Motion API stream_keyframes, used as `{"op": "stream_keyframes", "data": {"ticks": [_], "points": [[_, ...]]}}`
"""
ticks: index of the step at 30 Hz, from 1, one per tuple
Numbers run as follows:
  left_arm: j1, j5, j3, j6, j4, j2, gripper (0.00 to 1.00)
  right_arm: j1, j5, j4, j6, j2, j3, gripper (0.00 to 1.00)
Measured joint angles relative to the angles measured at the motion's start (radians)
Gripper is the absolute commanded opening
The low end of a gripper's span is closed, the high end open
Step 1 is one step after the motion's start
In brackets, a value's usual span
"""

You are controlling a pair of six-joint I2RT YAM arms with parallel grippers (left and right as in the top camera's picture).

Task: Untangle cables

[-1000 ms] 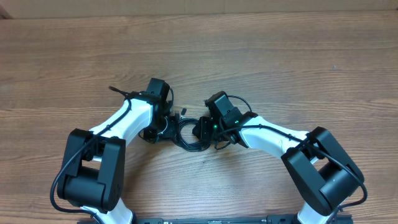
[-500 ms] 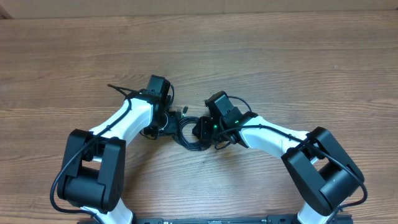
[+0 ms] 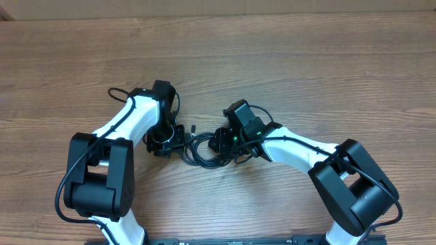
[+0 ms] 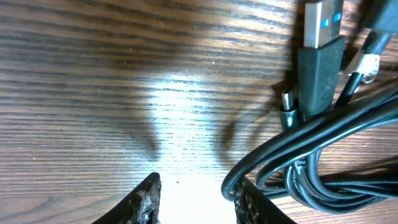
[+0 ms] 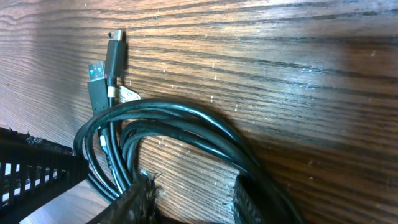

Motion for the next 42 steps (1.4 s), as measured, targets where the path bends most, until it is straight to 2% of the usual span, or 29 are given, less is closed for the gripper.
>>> {"op": "stream_keyframes", "data": {"ticks": [4, 7, 8, 12, 15, 18, 20, 23, 25, 34, 42], "points": [[-0.002, 0.003, 0.000, 0.000, 0.005, 0.000, 0.36, 0.000, -0.001, -0.001, 0.000, 0.000, 0.000, 0.41], [-0.002, 0.004, 0.000, 0.002, 0.024, 0.000, 0.22, 0.000, -0.001, -0.001, 0.000, 0.000, 0.000, 0.41], [-0.002, 0.007, -0.001, 0.002, 0.035, 0.000, 0.21, 0.000, -0.001, -0.002, 0.000, 0.000, 0.000, 0.41], [-0.015, 0.010, -0.030, -0.004, 0.093, 0.000, 0.24, 0.000, -0.001, -0.002, 0.000, 0.000, 0.001, 0.41], [-0.019, 0.019, -0.048, -0.008, 0.119, -0.005, 0.31, 0.000, -0.001, -0.002, 0.000, 0.000, 0.001, 0.41], [-0.019, 0.045, -0.048, -0.002, 0.119, -0.006, 0.25, 0.000, 0.000, -0.002, 0.000, 0.000, 0.001, 0.41], [-0.005, 0.083, -0.047, 0.023, 0.089, -0.003, 0.26, 0.000, 0.000, -0.002, 0.000, 0.000, 0.001, 0.41], [0.015, 0.109, -0.022, 0.036, -0.008, 0.000, 0.36, 0.000, 0.000, -0.002, 0.000, 0.000, 0.002, 0.41], [0.033, 0.124, 0.001, 0.048, -0.022, 0.000, 0.38, 0.000, 0.000, -0.002, 0.000, 0.000, 0.002, 0.41], [0.007, 0.143, 0.015, 0.048, 0.046, 0.000, 0.36, 0.000, 0.000, -0.003, 0.000, 0.000, 0.002, 0.41], [-0.022, 0.123, -0.050, 0.020, 0.145, 0.000, 0.19, 0.000, 0.000, -0.003, 0.001, 0.000, 0.002, 0.42]]}}
